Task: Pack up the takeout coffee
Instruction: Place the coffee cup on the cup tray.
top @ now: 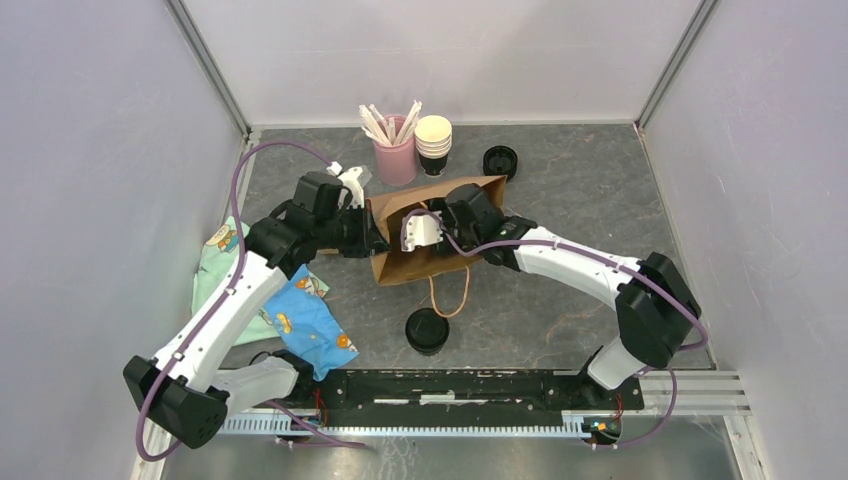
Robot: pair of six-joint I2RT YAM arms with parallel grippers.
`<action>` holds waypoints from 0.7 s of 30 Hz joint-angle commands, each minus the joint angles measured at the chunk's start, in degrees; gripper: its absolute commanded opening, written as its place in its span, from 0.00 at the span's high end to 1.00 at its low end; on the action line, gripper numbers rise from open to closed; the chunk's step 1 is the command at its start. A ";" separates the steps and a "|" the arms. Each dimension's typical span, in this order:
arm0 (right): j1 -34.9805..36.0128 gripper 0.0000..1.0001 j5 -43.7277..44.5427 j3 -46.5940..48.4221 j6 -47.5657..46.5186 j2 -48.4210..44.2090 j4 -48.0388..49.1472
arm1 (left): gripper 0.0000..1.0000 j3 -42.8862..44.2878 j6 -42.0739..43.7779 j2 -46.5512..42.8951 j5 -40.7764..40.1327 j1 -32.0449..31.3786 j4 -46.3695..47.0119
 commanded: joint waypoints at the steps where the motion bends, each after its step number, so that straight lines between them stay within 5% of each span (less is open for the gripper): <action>1: -0.28 1.00 -0.47 1.11 -0.63 -0.79 6.57 | 0.98 2.55 0.02 0.43 1.49 -0.18 -1.58; 21: -0.43 1.00 -6.40 -0.12 2.67 -2.10 4.28 | 0.98 5.75 -0.21 3.53 4.31 -0.09 -5.46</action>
